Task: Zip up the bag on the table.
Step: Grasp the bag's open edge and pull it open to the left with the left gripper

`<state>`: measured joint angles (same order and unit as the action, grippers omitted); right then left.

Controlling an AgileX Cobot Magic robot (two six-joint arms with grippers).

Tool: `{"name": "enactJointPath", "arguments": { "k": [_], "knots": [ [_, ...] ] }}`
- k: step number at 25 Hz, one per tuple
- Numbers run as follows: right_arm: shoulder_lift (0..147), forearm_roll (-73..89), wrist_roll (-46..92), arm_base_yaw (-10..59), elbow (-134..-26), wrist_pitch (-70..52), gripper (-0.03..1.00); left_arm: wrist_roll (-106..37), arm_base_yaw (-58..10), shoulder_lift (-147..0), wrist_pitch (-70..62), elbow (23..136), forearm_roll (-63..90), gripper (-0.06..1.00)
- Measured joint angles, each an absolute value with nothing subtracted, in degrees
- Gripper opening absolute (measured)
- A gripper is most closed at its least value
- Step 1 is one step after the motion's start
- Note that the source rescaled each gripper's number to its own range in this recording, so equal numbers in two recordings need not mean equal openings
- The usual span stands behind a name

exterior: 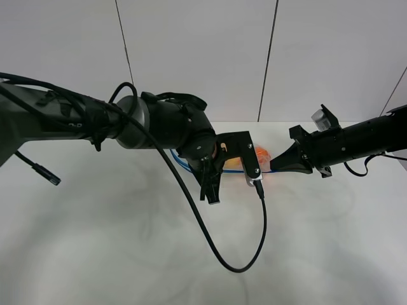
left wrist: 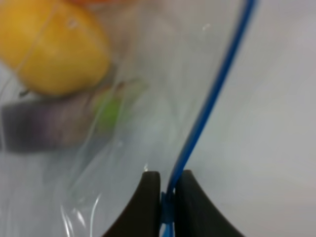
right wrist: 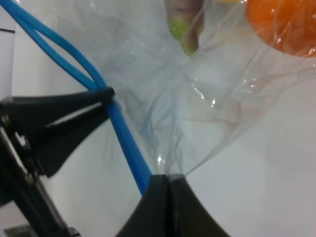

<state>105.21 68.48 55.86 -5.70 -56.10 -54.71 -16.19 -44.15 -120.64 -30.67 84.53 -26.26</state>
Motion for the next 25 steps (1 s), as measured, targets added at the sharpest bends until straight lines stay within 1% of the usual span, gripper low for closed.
{"name": "enactJointPath", "arguments": {
  "k": [4, 12, 17, 25],
  "knots": [
    [105.21, 68.91, 55.86, -5.70, -56.10, -54.71, 0.00, -13.90, -40.55, -120.43, -30.18, 84.53, -23.69, 0.00],
    [105.21, 70.65, 55.86, -5.14, -56.10, -54.71, 0.00, -13.78, -33.34, -117.50, -29.78, 84.53, -16.26, 0.00],
    [105.21, 70.67, 55.86, -5.03, -56.24, -54.65, 0.00, -13.65, -29.02, -117.19, -30.30, 84.53, -14.73, 0.00],
    [105.21, 70.79, 55.86, -5.03, -56.31, -54.53, 0.00, -13.48, -25.07, -116.62, -30.71, 84.53, -14.01, 0.00]
  ]
}}
